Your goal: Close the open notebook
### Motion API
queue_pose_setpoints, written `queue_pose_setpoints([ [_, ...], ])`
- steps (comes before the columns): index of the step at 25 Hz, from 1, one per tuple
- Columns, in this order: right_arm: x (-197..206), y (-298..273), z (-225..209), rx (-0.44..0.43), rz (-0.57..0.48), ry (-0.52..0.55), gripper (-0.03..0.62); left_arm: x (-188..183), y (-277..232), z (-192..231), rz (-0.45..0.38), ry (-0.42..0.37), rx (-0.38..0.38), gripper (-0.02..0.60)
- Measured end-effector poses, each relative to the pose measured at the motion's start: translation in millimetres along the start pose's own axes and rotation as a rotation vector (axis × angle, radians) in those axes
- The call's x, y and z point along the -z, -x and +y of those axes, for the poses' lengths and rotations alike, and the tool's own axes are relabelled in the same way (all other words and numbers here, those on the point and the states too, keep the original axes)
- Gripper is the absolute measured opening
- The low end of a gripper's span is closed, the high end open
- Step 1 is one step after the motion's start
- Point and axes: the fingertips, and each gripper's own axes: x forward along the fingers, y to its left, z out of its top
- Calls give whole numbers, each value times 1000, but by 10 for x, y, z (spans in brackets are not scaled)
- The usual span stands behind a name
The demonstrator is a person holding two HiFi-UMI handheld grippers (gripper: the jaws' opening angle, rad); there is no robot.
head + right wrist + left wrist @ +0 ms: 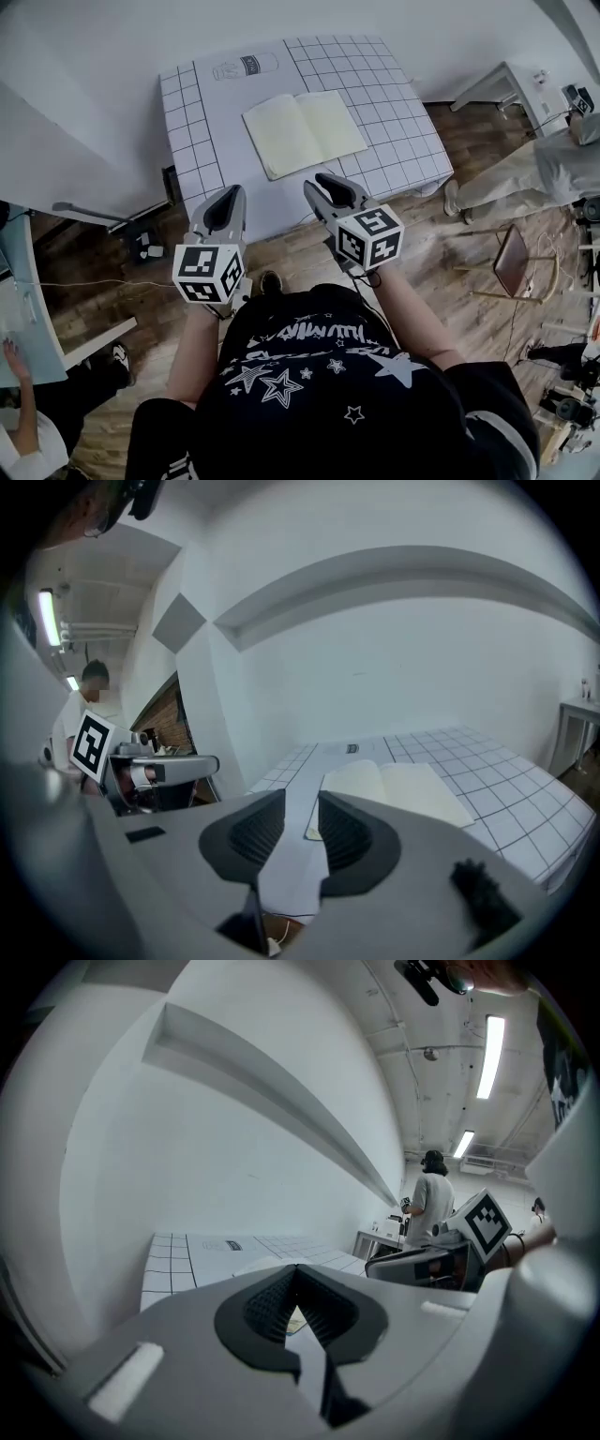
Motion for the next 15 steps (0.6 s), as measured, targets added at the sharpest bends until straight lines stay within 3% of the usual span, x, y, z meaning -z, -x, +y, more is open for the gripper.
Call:
queue_pose_setpoints([
  [8, 256, -433, -109, -24, 146, 104, 132, 142, -118, 183, 43, 1, -39, 9],
  [15, 580, -881, -82, -135, 306, 185, 143, 252, -227, 378, 81, 30, -121, 9],
])
